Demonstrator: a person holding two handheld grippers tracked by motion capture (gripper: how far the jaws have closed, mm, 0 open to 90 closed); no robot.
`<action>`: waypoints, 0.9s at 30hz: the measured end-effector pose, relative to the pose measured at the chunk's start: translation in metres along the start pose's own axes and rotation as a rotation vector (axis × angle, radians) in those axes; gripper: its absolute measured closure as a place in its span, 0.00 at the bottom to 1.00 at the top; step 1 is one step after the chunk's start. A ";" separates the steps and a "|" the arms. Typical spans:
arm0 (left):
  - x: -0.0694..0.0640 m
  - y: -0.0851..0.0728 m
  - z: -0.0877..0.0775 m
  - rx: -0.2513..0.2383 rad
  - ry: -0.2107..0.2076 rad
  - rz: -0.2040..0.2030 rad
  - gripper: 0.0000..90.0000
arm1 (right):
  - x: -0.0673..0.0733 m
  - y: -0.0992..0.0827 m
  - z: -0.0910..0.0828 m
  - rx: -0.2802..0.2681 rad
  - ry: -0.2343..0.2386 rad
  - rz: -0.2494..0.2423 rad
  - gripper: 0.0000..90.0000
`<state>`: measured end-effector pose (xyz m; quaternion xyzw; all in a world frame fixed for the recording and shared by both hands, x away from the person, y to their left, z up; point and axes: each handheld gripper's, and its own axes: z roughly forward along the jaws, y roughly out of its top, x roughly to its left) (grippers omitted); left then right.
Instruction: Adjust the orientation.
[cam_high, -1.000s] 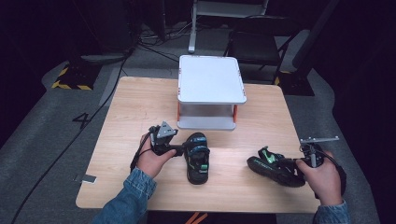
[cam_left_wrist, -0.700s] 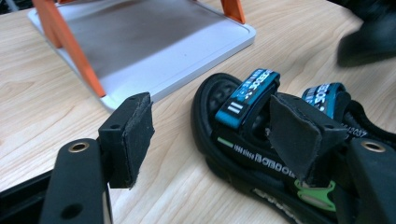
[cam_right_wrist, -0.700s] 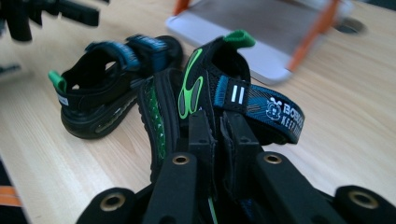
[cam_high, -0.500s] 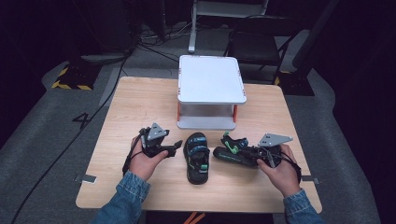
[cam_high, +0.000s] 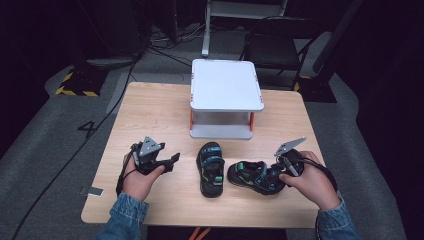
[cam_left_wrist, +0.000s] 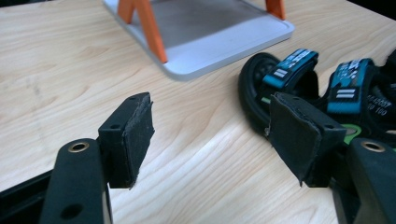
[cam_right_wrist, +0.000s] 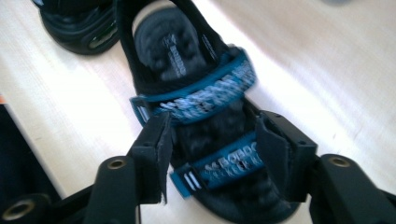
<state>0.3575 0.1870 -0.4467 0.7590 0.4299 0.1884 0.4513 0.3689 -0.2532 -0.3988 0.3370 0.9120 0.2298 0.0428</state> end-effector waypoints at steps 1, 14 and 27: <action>0.001 -0.001 -0.002 0.000 0.005 -0.004 0.35 | 0.000 0.000 -0.003 0.000 -0.014 0.002 0.53; 0.005 -0.012 -0.018 0.001 0.039 -0.025 0.35 | -0.006 0.020 0.020 -0.164 -0.075 0.183 0.48; 0.008 -0.019 -0.027 0.004 0.064 -0.040 0.35 | 0.009 0.042 0.036 -0.224 -0.095 0.028 0.61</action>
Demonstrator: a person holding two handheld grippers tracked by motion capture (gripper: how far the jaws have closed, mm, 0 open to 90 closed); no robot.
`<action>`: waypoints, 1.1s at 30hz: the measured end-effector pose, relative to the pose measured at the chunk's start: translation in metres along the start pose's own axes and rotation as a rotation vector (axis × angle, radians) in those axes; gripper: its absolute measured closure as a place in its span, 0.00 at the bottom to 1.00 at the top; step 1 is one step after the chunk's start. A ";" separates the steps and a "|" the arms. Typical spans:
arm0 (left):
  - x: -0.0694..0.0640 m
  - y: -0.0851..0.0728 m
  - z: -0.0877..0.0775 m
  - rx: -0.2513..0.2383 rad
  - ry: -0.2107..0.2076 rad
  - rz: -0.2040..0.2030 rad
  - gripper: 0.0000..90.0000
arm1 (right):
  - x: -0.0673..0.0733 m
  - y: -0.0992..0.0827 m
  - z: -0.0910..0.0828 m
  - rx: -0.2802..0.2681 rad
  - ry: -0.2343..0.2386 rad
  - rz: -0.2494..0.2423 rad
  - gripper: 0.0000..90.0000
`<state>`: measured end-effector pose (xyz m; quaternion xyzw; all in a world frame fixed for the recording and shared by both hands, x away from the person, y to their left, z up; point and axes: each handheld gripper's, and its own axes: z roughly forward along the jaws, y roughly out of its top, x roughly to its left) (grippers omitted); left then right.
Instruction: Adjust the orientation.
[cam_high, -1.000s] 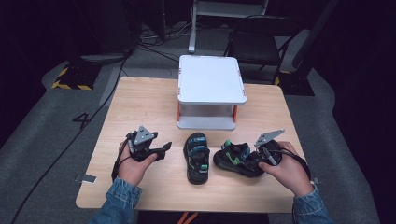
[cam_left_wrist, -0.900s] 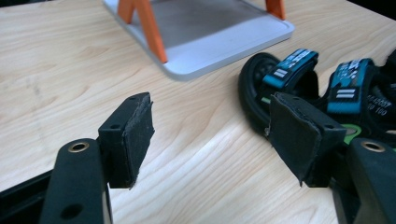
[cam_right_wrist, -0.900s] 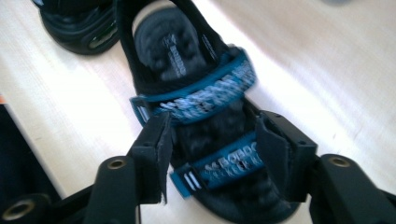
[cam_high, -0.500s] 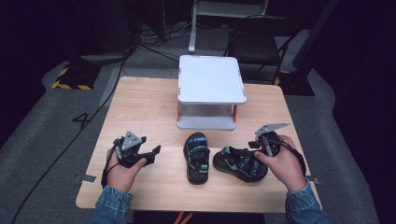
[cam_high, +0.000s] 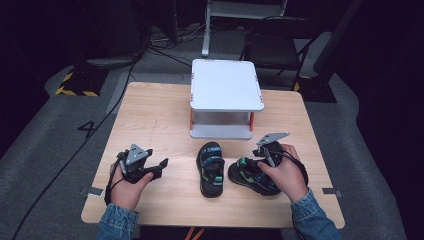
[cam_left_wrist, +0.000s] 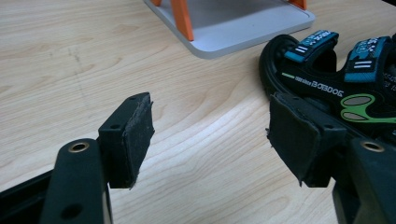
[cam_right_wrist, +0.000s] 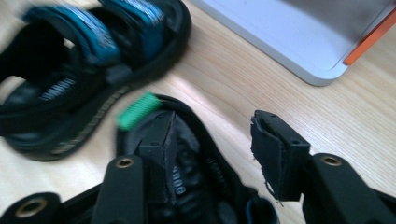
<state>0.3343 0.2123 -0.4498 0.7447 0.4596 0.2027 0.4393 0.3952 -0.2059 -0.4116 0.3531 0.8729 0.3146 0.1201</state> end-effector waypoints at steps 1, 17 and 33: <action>0.001 -0.001 -0.001 -0.002 0.005 -0.006 0.35 | 0.002 0.002 -0.005 -0.006 0.005 0.011 0.64; 0.001 0.002 0.002 -0.005 -0.003 -0.005 0.35 | 0.030 0.006 -0.007 0.043 0.187 -0.018 0.98; -0.014 0.036 0.049 -0.012 -0.108 0.057 0.35 | 0.033 -0.043 -0.049 0.319 0.367 0.009 0.96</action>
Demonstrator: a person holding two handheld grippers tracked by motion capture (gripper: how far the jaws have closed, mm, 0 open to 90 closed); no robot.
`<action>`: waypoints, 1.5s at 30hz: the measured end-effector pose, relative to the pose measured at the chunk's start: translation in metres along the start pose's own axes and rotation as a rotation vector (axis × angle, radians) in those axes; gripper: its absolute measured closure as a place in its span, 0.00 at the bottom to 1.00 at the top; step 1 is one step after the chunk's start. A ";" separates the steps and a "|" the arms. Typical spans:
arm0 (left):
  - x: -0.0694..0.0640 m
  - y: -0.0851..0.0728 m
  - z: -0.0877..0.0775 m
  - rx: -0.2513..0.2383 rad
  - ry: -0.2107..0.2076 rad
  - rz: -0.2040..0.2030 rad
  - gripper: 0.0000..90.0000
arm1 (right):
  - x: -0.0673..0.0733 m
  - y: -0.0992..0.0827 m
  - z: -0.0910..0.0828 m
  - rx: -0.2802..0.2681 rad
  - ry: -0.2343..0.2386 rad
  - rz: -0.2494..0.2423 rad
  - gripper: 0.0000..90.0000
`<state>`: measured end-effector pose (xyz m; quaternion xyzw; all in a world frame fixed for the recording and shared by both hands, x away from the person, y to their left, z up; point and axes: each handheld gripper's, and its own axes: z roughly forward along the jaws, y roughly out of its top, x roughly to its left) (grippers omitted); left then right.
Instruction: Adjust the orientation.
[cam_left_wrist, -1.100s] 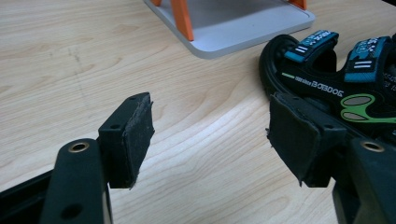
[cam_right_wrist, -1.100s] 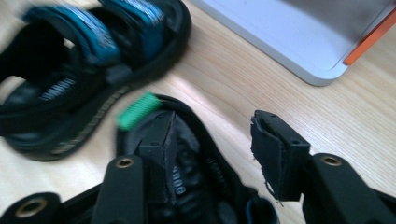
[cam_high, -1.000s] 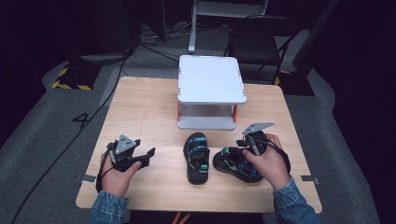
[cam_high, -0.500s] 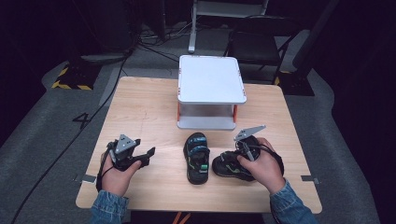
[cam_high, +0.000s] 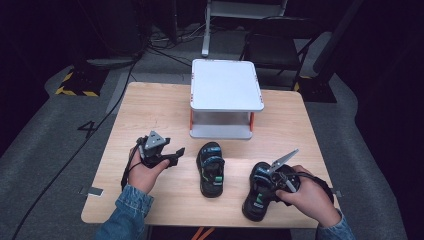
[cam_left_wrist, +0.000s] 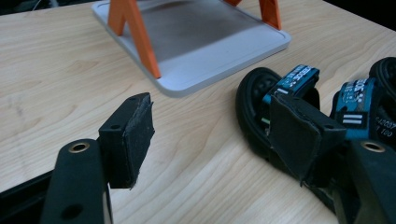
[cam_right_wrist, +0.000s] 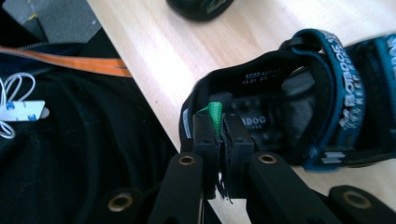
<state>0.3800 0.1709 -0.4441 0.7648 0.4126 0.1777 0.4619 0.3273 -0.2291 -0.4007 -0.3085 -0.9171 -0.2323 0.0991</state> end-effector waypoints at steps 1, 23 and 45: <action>-0.001 0.001 0.003 -0.007 -0.008 -0.001 0.35 | 0.000 0.000 0.000 0.000 0.000 0.000 0.96; 0.008 -0.014 -0.017 0.004 0.046 -0.031 0.35 | -0.030 0.019 0.011 -0.166 -0.250 -0.162 0.77; 0.019 -0.051 -0.067 0.013 0.158 -0.117 0.36 | -0.056 0.081 0.050 -0.359 -0.107 -0.324 0.77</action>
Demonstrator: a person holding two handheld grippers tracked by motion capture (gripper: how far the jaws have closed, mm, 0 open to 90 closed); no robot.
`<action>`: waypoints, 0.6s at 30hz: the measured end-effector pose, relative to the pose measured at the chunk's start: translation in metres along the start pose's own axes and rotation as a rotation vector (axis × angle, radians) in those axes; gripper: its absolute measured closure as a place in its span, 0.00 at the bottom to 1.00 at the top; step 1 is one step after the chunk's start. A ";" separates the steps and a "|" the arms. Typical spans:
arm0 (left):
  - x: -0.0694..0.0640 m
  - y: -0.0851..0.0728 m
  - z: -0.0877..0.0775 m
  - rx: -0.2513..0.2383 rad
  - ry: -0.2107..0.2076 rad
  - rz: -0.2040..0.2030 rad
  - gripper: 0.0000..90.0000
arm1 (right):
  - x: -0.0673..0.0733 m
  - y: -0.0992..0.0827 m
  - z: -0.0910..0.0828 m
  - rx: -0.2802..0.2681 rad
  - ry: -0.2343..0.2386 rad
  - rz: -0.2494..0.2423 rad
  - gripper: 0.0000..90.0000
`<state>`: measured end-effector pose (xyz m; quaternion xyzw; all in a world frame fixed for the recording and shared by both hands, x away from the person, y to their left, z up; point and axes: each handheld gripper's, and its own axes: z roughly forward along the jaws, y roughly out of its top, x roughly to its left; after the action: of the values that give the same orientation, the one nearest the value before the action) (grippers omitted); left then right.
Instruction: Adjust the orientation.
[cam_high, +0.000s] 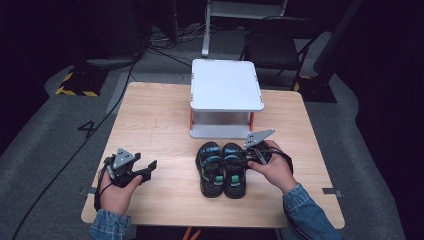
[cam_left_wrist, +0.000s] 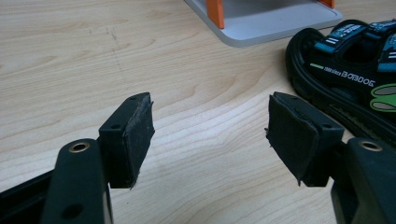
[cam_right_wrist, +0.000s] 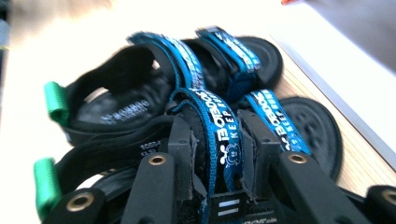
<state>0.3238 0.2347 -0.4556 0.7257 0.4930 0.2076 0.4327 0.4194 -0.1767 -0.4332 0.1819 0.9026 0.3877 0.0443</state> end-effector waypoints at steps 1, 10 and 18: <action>0.000 0.001 0.001 -0.002 -0.001 0.003 0.36 | -0.001 -0.002 0.002 0.008 -0.019 -0.005 0.77; -0.001 0.011 0.016 0.018 -0.038 0.040 0.34 | 0.007 -0.009 -0.010 -0.070 -0.084 0.107 0.50; 0.007 0.009 0.014 0.066 -0.001 0.073 0.32 | 0.027 -0.004 -0.047 -0.160 -0.208 0.213 0.47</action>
<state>0.3416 0.2338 -0.4570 0.7571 0.4725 0.2068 0.4009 0.3825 -0.2016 -0.4018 0.3115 0.8351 0.4398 0.1104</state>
